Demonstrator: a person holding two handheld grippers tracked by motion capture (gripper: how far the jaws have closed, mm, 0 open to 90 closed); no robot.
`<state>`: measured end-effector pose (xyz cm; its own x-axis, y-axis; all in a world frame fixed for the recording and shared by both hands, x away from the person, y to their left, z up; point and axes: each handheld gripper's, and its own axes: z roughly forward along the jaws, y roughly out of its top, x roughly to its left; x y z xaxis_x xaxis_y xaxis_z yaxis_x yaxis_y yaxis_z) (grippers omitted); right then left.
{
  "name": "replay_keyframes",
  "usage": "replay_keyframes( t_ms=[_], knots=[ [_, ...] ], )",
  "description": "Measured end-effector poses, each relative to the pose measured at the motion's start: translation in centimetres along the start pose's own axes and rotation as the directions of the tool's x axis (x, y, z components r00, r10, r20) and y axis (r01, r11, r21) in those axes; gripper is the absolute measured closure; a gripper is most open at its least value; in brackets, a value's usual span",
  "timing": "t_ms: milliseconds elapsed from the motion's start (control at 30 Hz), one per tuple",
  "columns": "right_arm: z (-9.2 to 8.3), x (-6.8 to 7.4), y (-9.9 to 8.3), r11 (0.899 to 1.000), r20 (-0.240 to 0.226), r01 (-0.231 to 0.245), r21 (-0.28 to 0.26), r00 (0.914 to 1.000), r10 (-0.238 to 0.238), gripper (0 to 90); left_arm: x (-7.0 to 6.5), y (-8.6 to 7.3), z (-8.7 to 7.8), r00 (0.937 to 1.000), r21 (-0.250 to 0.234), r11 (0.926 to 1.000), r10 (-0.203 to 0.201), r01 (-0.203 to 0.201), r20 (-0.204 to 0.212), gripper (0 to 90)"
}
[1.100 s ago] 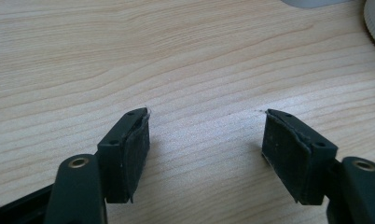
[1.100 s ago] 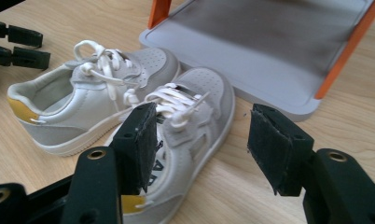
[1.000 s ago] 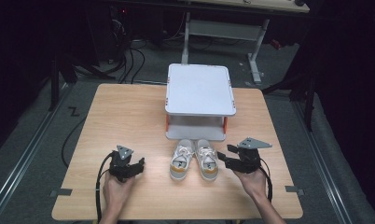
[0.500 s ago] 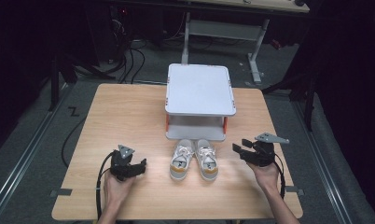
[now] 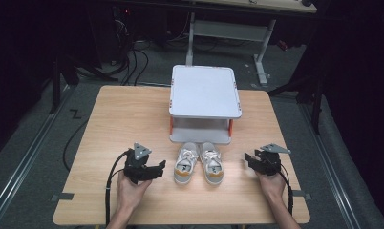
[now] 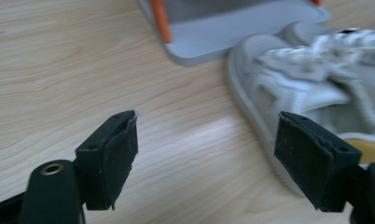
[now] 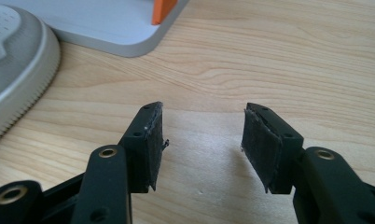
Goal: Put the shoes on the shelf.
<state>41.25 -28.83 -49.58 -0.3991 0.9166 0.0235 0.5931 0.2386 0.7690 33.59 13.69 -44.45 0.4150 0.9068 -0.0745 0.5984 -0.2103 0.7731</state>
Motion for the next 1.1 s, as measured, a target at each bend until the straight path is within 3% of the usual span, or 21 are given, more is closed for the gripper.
replay_keyframes(
  t_ms=[133, 300, 400, 600, 800, 1100],
  knots=[
    [0.3, -0.1, -0.2, 1.0, 0.023, 0.017, 0.01, 0.9996, -0.018, 48.1, -1.9, 0.8, -0.3, 0.9983, 0.005, 1.0, 0.006, -0.006, 0.058, 25.3],
    [0.4, -0.1, -0.2, 1.0, 0.034, 0.018, 0.016, 0.9992, -0.018, 48.5, -4.0, 1.6, -0.5, 0.9916, 0.021, 0.9997, -0.013, 0.01, 0.129, 26.3],
    [0.5, -0.1, -0.1, 0.999, 0.042, 0.024, 0.033, 0.9988, -0.025, 48.6, -5.1, 2.0, -0.5, 0.9906, 0.023, 0.9997, -0.004, 0.0, 0.137, 26.8],
    [0.6, 0.2, -0.1, 0.998, 0.054, 0.043, 0.044, 0.9975, -0.045, 48.8, -7.6, 2.6, 0.6, 0.9887, 0.075, 0.9958, 0.041, -0.052, 0.144, 31.3],
    [0.6, 0.1, -0.1, 0.998, 0.056, 0.038, 0.042, 0.9976, -0.041, 48.8, -8.9, 2.9, 2.1, 0.9891, 0.133, 0.989, 0.047, -0.066, 0.14, 35.4],
    [0.6, 0.2, -0.1, 0.998, 0.064, 0.045, 0.04, 0.9969, -0.047, 48.9, -9.5, 3.6, 4.1, 0.99, 0.191, 0.9813, 0.0, -0.027, 0.141, 37.7]
  ],
)
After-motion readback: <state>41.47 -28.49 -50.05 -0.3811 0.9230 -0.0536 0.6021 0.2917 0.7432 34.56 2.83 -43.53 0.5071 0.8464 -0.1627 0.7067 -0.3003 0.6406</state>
